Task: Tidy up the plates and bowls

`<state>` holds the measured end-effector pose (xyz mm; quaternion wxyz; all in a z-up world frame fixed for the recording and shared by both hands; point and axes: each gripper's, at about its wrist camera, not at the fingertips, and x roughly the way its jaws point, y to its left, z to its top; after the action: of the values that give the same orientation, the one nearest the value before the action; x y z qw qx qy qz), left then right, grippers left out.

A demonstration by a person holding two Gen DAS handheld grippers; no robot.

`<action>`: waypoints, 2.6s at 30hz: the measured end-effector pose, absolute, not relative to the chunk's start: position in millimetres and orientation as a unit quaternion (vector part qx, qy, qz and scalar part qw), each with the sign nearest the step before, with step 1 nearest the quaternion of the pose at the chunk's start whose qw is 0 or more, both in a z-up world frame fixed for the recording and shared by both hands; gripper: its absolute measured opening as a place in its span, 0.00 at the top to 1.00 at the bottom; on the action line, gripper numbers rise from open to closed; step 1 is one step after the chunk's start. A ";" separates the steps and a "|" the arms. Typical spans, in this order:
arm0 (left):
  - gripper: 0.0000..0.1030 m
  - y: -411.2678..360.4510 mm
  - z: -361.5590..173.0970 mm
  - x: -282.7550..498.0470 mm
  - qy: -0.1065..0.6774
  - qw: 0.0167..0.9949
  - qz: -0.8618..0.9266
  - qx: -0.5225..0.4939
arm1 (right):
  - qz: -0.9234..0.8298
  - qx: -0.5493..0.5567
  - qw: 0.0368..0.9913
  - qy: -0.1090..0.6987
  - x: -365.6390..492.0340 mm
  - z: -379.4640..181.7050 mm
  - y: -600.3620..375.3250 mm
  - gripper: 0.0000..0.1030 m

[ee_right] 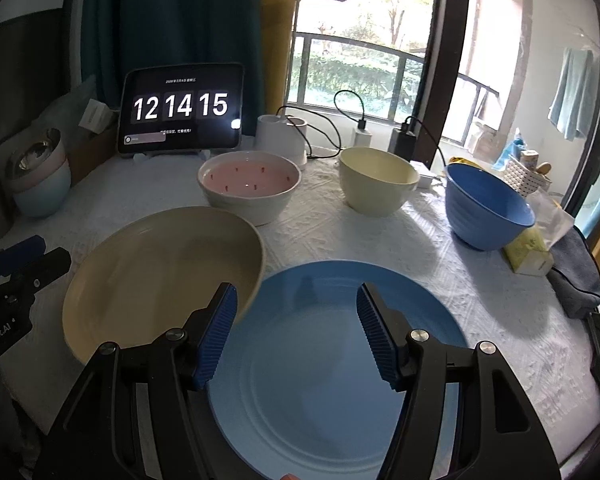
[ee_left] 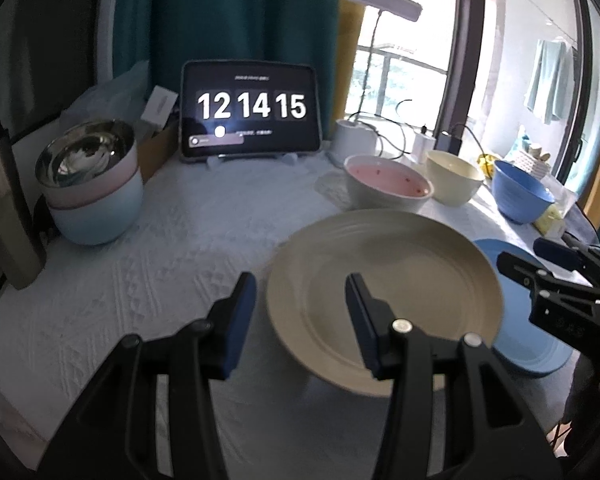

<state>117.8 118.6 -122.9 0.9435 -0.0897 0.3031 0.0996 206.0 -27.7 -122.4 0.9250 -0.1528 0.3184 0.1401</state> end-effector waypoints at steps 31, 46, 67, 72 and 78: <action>0.53 139.2 -168.7 167.4 0.410 0.899 0.097 -0.114 | 0.161 -0.155 0.901 0.371 242.9 -158.2 5.4 0.37; 0.57 129.7 -160.8 154.7 0.383 0.914 0.074 -0.116 | 0.176 -0.186 0.894 0.367 230.5 -162.6 14.0 0.71; 0.57 100.6 -133.9 142.6 0.358 0.925 0.056 -0.111 | 0.162 -0.156 0.912 0.343 214.3 -141.3 -16.8 0.71; 0.57 91.8 -128.3 142.5 0.355 0.928 0.054 -0.103 | 0.159 -0.148 0.917 0.335 209.1 -135.9 -26.2 0.71; 0.57 79.9 -122.7 141.9 0.354 0.929 0.048 -0.093 | 0.154 -0.134 0.921 0.333 206.7 -133.8 -38.5 0.71</action>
<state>141.9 79.9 -122.7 0.9293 -0.0933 0.3541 0.0479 206.7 -38.5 -133.8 0.9206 -0.1341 0.3327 0.1543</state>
